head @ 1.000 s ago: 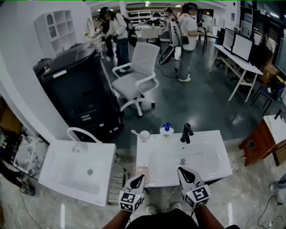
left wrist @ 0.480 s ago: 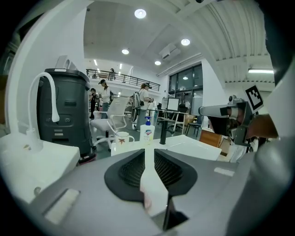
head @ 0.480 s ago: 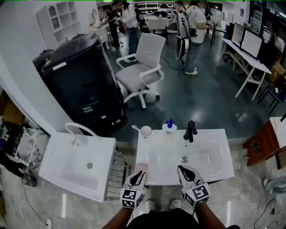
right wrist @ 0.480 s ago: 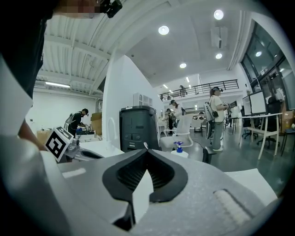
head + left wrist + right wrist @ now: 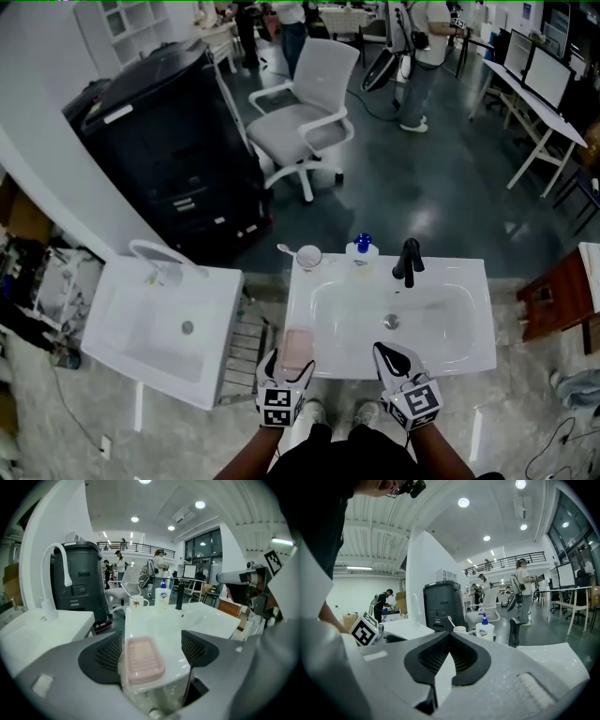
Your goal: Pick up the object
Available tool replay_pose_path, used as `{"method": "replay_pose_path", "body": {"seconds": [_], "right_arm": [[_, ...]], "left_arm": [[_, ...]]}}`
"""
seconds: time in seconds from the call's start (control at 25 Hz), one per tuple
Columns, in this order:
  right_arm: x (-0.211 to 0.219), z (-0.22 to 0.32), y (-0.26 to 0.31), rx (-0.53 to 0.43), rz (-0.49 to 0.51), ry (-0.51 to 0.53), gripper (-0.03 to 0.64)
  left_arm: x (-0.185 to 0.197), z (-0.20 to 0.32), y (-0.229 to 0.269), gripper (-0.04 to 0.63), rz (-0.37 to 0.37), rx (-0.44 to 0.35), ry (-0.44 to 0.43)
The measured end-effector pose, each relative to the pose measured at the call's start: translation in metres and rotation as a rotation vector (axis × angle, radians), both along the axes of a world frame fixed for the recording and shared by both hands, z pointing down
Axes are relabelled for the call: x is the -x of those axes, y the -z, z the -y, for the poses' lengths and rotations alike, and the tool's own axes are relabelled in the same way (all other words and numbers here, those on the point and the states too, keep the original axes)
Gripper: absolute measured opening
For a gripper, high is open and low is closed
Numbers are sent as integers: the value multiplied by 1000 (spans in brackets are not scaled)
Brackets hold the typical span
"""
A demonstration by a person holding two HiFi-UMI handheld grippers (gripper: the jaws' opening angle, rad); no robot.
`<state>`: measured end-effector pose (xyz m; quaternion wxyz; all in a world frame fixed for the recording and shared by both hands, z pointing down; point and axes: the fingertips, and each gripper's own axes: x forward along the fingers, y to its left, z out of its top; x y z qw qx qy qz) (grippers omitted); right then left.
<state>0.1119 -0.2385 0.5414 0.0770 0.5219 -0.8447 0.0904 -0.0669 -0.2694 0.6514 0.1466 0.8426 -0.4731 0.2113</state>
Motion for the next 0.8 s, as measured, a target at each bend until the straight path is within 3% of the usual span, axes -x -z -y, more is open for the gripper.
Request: {"method": "replay_pose_path", "body": {"seconds": [0.32,0.8], "right_arm": [[0,-1,-26,62,10,19,3],[3,-1,-54,133,7,46,3]], "left_arm": [[9,-8,-55,500,79,144,47],[5,-4,-95,506,141,231,53]]}}
